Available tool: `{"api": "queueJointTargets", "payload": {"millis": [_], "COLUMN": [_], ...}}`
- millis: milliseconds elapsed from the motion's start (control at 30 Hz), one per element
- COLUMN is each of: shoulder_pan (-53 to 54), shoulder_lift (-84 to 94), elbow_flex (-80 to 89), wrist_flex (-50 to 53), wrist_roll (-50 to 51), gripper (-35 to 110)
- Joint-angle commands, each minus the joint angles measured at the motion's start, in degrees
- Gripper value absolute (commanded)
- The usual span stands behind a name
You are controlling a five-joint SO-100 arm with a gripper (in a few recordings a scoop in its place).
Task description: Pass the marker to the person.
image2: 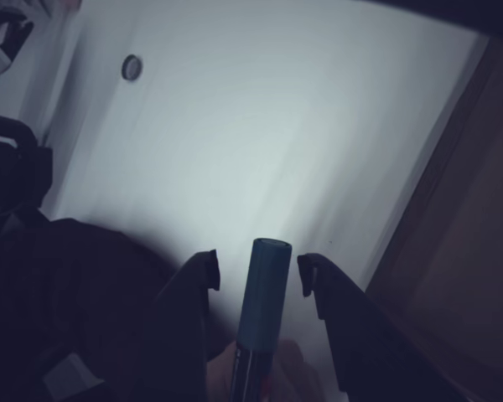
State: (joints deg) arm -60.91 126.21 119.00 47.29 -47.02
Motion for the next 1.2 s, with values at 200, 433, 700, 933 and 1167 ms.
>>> {"api": "queueJointTargets", "payload": {"millis": [200, 433, 700, 933, 1167], "shoulder_pan": [0.26, 0.53, 0.70, 0.88, 0.88], "shoulder_lift": [2.64, 2.46, 2.37, 2.29, 2.29], "elbow_flex": [-3.08, -2.55, -2.11, -2.46, -2.46], "wrist_flex": [-0.18, -0.62, -1.49, -1.41, -1.32], "wrist_roll": [0.26, 0.18, 0.09, 0.00, 0.18], "gripper": [20, 20, 20, 20, 20]}}
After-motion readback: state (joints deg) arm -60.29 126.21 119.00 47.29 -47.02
